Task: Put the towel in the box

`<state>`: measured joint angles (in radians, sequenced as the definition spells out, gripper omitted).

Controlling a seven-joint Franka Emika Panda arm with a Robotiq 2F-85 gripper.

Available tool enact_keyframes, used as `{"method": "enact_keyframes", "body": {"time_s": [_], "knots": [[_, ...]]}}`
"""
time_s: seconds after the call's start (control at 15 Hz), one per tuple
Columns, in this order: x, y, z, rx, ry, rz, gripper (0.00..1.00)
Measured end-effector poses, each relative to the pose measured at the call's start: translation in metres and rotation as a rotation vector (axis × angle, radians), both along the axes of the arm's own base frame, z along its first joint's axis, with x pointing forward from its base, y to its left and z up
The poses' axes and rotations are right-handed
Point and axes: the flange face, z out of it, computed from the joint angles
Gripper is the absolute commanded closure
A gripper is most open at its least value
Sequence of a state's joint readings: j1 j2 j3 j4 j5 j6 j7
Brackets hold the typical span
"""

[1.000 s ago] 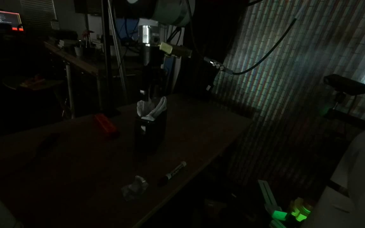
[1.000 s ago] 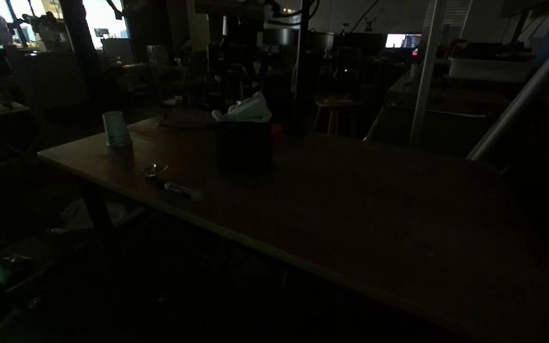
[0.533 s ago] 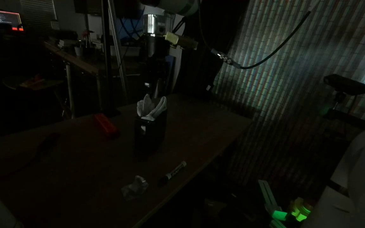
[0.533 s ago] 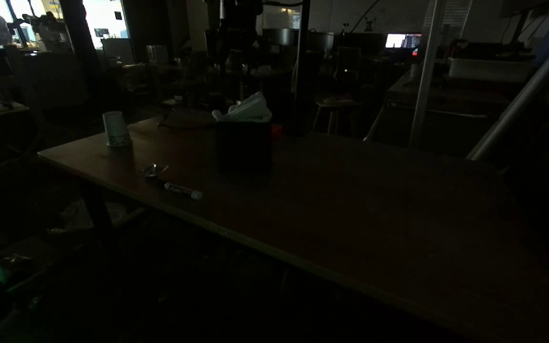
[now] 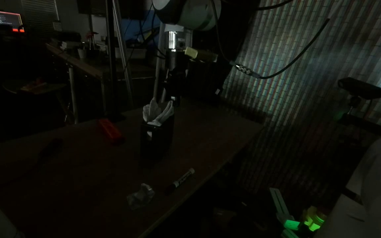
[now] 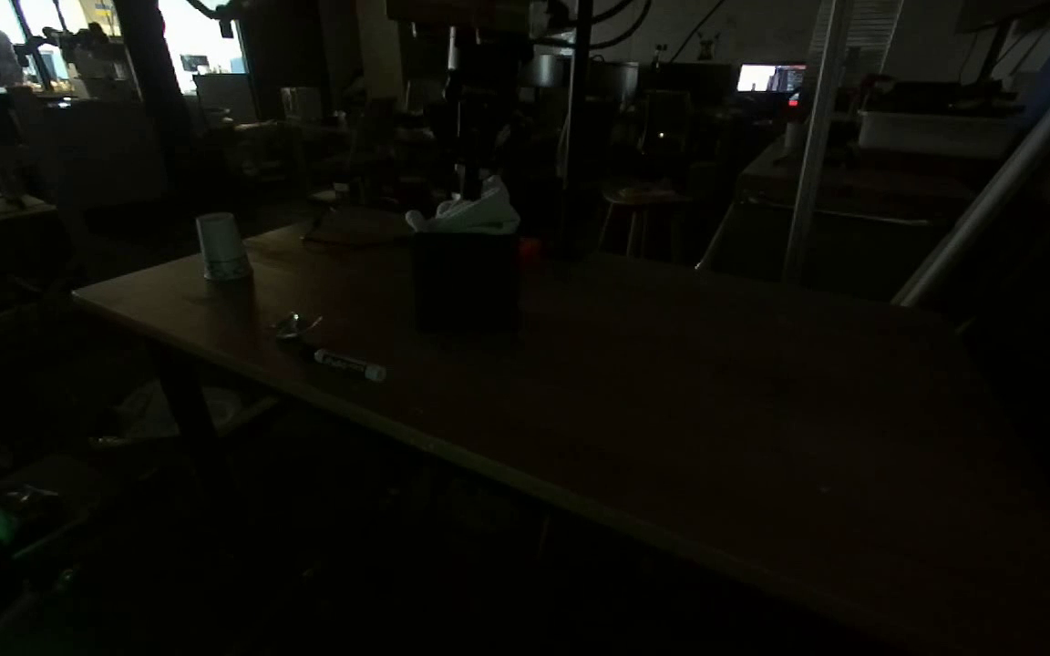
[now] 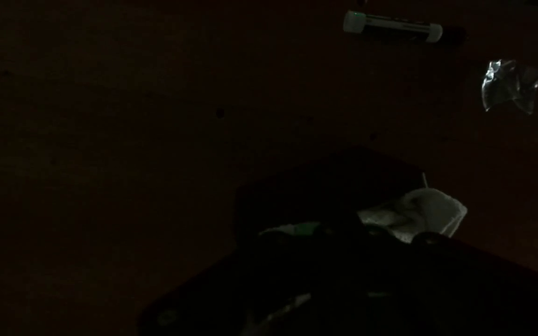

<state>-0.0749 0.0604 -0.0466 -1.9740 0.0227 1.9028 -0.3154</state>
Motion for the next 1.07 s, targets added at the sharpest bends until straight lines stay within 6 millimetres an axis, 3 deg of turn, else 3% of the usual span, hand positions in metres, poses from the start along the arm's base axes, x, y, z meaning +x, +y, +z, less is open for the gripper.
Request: {"method": "enact_keyframes", "body": {"time_s": [0.4, 1.07], "knots": [[0.001, -0.007, -0.014, -0.013, 0.013, -0.004, 0.99], [0.014, 0.032, -0.025, -0.019, -0.014, 0.070, 0.99]]}}
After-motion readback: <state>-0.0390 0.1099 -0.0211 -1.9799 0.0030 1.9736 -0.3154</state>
